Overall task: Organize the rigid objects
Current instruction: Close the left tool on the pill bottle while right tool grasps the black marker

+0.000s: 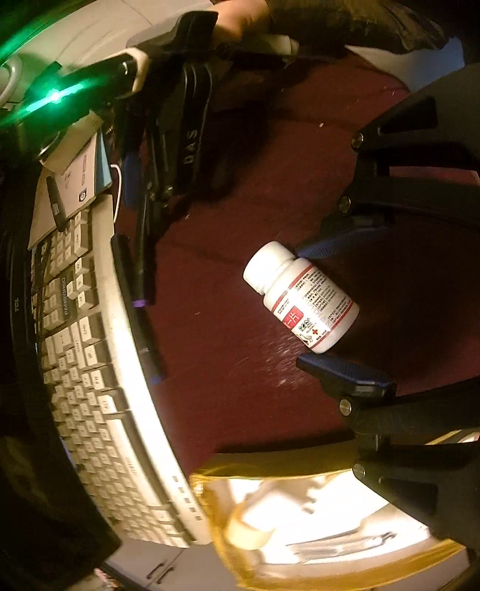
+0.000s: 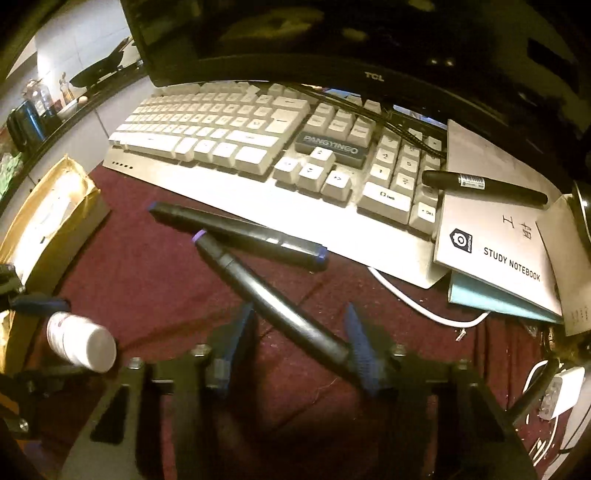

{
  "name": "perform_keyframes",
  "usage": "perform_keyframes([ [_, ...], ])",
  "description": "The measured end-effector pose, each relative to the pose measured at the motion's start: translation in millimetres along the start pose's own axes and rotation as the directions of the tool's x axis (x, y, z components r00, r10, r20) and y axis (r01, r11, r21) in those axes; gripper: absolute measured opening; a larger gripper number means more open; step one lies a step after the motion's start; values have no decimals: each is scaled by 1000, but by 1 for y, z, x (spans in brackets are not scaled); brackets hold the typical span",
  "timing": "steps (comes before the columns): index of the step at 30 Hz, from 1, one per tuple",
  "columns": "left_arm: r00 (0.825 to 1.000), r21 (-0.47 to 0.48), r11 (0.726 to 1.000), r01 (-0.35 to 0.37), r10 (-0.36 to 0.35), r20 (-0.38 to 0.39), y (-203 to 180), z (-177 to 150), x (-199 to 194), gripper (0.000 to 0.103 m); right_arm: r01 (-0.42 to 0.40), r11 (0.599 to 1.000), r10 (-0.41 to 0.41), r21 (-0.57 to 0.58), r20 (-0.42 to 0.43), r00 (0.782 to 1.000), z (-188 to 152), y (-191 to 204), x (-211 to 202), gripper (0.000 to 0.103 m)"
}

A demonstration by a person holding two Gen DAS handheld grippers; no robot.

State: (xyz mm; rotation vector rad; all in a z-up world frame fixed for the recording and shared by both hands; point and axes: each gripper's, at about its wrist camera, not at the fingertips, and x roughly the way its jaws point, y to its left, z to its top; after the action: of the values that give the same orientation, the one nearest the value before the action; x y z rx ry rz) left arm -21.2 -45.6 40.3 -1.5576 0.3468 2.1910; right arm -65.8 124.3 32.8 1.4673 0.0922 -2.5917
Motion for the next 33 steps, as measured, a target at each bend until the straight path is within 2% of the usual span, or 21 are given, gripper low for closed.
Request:
perform_keyframes([
  [1, 1000, -10, 1000, 13, -13, 2, -1, -3, -2, 52, 4, 1000, -4, -1, -1, 1000, -2, 2, -2, 32],
  [3, 999, -21, 999, 37, -37, 5, -3, -13, -5, 52, 2, 1000, -2, -3, -8, 1000, -9, 8, -8, 17],
  [4, 999, -20, 999, 43, -43, 7, -2, -12, -6, 52, -30, 1000, 30, 8, -14, 999, -16, 11, -14, 14],
  [8, 999, 3, 999, 41, -42, 17, -16, -19, -9, 52, -113, 993, 113, 29, -19, 993, -43, 18, -29, 13],
  [14, 999, 39, 998, 49, -50, 21, -34, -26, -7, 52, -174, 983, 174, 64, 18, 985, -83, 31, -55, 13],
  [25, 997, 157, 986, -62, 55, 50, -56, -38, -5, 51, -106, 993, 104, 44, 43, 994, -86, 50, -50, 13],
  [30, 999, 143, 989, -34, 28, 39, -52, -40, -1, 43, -86, 995, 84, 40, 54, 995, -85, 52, -48, 13],
  [33, 998, 123, 992, -22, 16, 55, -50, -39, -2, 43, -84, 995, 80, 52, 66, 995, -87, 52, -49, 13],
])
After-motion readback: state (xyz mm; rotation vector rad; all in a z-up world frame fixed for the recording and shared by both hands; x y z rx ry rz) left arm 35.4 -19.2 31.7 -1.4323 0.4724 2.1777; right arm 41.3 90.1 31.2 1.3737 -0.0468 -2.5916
